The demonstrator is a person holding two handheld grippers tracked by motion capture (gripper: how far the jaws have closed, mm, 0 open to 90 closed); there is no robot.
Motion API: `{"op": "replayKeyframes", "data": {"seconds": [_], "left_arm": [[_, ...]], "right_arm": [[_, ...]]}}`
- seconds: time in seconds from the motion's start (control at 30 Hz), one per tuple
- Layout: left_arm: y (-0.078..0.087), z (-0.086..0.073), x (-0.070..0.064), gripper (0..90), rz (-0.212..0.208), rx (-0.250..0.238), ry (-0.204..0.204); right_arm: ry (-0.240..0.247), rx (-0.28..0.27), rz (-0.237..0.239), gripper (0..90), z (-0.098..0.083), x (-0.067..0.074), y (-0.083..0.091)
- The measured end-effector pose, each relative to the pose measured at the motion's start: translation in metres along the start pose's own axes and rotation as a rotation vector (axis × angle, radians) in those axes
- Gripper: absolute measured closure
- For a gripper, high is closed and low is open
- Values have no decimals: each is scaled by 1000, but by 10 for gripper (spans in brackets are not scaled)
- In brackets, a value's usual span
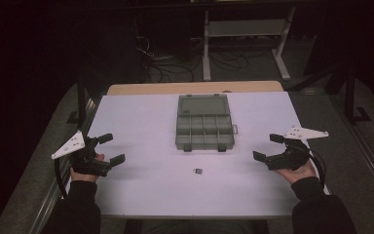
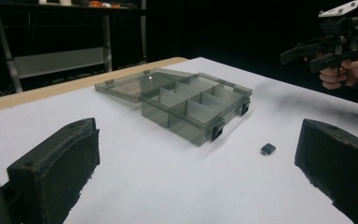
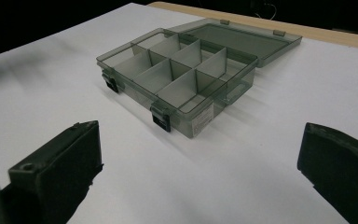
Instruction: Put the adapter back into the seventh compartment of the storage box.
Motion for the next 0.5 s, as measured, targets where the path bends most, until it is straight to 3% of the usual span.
{"op": "replayKeyframes", "data": {"seconds": [0.5], "left_arm": [[-1, 1, -1, 0, -1, -4, -11]], "right_arm": [[-8, -3, 1, 0, 0, 0, 1]]}}
Point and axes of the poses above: each handheld gripper's, and its own axes: y roughly backward along the jaws, z roughly out of its top, x roughly to its left, the point moved 3 cm from there along -y, roughly forward along the jaws, and after that the axes turned 10 degrees about x, right-handed, at the moved point
